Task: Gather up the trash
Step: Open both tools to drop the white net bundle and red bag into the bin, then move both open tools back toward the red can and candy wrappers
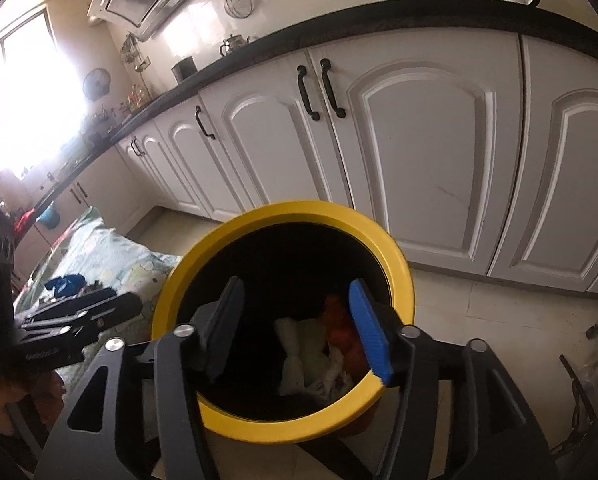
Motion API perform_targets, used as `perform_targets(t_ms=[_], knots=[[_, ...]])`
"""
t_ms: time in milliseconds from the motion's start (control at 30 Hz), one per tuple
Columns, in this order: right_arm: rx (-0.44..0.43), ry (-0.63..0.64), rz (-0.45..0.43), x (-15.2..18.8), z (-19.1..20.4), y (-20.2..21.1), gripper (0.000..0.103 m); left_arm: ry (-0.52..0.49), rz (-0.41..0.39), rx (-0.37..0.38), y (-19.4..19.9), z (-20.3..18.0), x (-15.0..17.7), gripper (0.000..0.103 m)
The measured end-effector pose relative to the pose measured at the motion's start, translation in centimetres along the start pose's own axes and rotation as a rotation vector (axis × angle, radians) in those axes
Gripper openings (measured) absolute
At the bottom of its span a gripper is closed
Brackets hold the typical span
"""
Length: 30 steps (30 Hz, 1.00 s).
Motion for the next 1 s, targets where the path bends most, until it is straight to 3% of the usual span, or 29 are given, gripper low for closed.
perform_targets(t_ms=[33, 100, 300, 1000], knots=[[-0.001, 0.004, -0.007, -0.1, 0.2, 0.2, 0.059, 0.005, -0.010, -0.007, 0.3, 0.1, 0.0, 0.091], [-0.003, 0.008, -0.029, -0.4, 0.6, 0.8, 0.068, 0.019, -0.038, -0.015, 1.3, 0.5, -0.1, 0.092], [-0.019, 0.017, -0.079, -1.1, 2.1, 2.3, 0.076, 0.032, -0.108, -0.061, 4.2, 1.5, -0.4, 0.092], [-0.103, 0.109, -0.143, -1.8, 8.2, 4.9, 0.084, 0.095, -0.265, -0.164, 11.7, 5.5, 0.1, 0.092]])
Point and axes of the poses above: each gripper's, at about its wrist camera, not at the fingertips, and y roughly against the way its jaws point, z to its left, x to its underside, the point moved 2 cm from there along -y, roughly the way its jaws point, and after that the axes turned 2 degrees about -y, right-handed, at the moved point
